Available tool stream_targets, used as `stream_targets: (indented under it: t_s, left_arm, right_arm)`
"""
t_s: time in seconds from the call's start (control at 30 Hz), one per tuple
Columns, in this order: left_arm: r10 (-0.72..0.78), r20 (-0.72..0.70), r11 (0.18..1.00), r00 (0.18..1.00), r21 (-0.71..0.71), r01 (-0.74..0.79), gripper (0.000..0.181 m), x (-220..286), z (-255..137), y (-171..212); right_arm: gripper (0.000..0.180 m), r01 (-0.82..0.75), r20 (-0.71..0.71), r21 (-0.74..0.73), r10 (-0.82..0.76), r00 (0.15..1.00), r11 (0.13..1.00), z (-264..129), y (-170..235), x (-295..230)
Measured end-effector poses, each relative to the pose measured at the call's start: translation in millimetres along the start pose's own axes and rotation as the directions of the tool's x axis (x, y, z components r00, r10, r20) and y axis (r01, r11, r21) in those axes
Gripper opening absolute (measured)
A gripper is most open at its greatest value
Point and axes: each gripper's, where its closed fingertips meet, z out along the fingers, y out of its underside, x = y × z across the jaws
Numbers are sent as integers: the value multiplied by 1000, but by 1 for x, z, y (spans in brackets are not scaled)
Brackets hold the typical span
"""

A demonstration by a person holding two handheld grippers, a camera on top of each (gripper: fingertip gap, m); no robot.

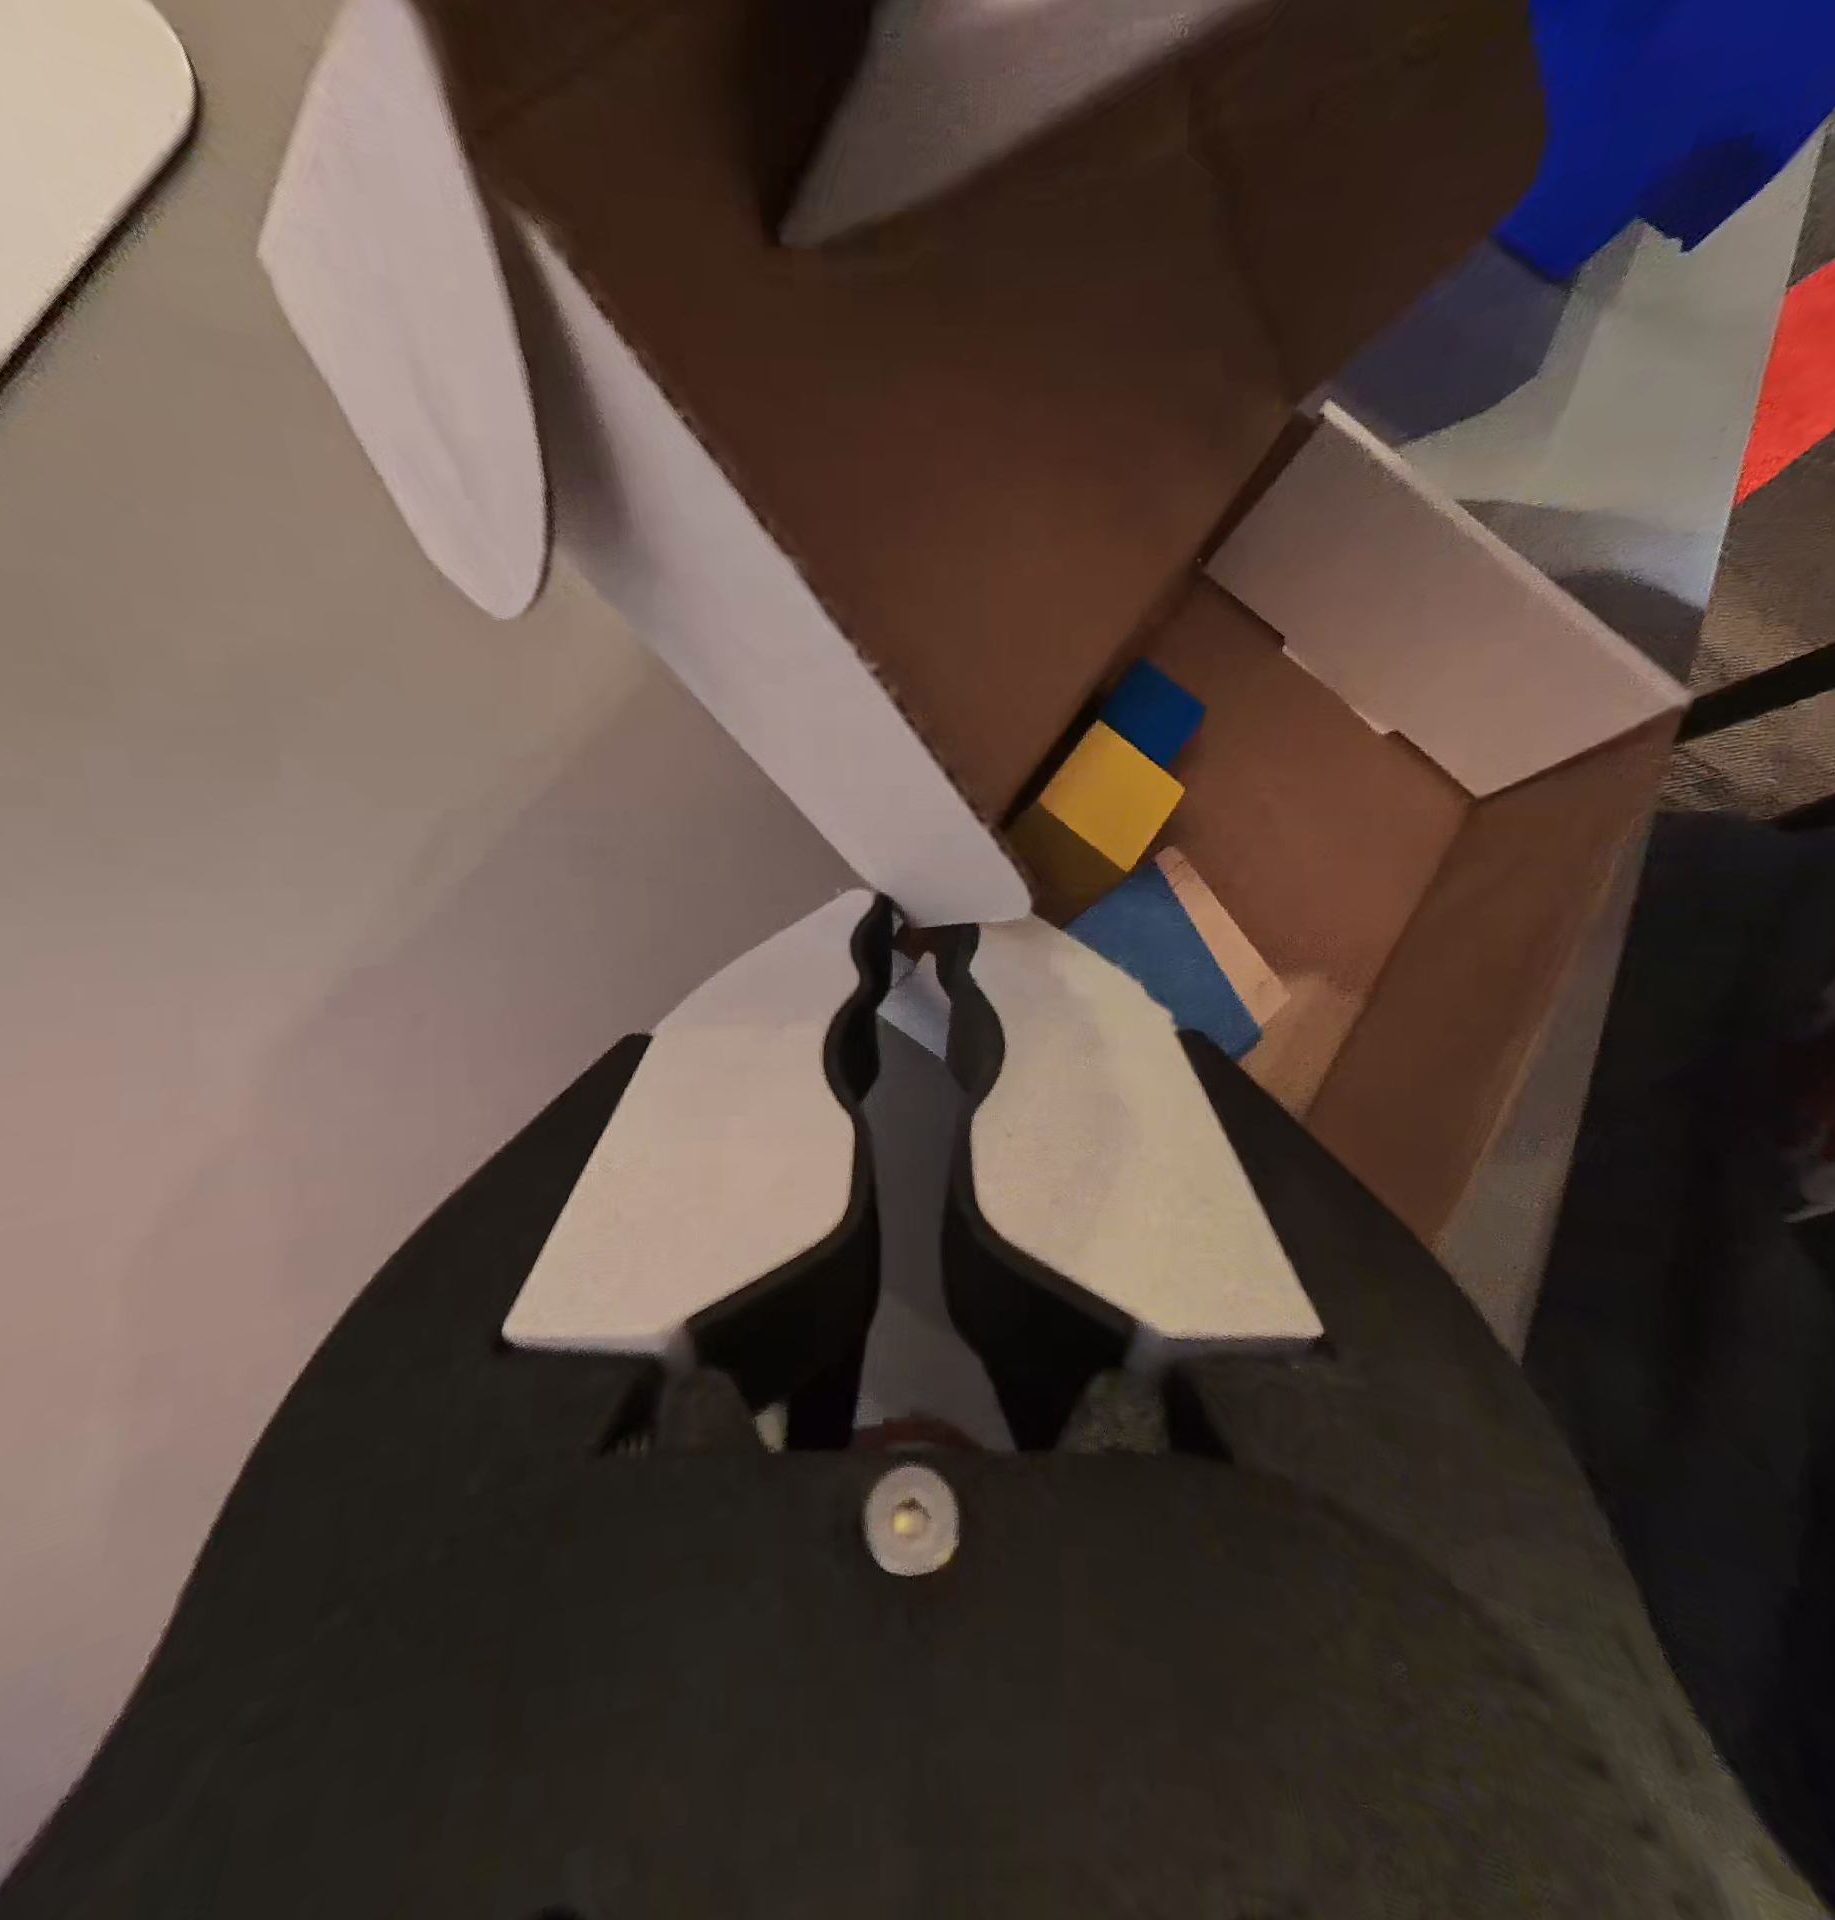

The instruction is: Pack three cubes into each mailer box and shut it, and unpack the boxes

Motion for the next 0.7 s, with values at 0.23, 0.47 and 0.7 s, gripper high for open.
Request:
stream_targets:
  t_s: [0.23, 0.47, 0.7]
  left_arm:
    - [35, 45, 997, 998, 63, -38, 7, 8, 4, 6]
    - [48, 108, 994, 993, 89, -58, 7, 9, 2, 9]
    - [-18, 192, 992, 981, 125, -6, 6, -5, -4, 8]
  right_arm:
    - [0, -53, 276, -248, 123, 953, 967, 54, 41, -10]
    - [3, 0, 319, -279, 93, 943, 960, 77, 45, -23]
    - [58, -19, 228, -180, 60, 972, 984, 39, 8, 1]
